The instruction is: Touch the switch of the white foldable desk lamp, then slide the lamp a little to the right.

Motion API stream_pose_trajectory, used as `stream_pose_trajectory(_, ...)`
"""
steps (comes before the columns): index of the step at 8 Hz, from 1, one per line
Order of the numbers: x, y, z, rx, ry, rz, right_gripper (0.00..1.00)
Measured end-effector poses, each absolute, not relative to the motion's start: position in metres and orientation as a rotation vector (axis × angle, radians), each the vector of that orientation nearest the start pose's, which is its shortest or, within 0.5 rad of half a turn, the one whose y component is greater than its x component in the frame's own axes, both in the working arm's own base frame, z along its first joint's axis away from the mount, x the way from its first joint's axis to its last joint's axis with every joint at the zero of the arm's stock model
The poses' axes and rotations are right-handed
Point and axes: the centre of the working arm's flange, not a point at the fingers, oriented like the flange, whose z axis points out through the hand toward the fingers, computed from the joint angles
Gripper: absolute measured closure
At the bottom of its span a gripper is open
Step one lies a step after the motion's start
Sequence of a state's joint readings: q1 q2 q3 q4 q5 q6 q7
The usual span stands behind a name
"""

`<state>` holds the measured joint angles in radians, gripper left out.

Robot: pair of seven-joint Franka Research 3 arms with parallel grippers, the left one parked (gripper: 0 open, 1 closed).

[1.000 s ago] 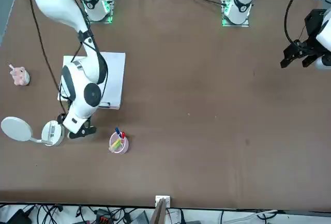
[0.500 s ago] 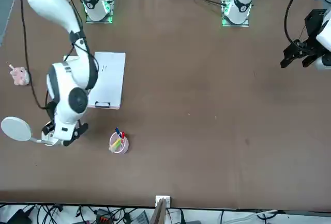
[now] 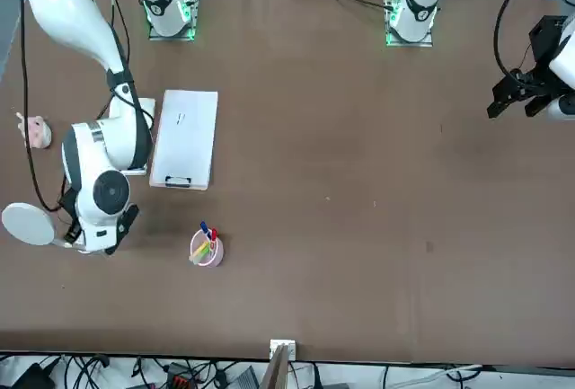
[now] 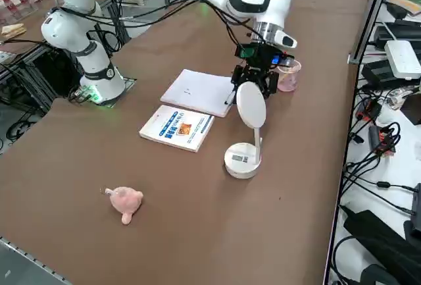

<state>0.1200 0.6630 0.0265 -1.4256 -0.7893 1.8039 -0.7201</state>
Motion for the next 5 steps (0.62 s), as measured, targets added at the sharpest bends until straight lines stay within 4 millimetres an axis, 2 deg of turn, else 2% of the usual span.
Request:
stream_pose_trajectory(3, 0.702, 0.043, 0.281, 1.954, 1.491, -0.683, 0.0)
stream_pose_trajectory(5, 0.704, 0.039, 0.266, 1.849, 1.508, -0.725, 0.0)
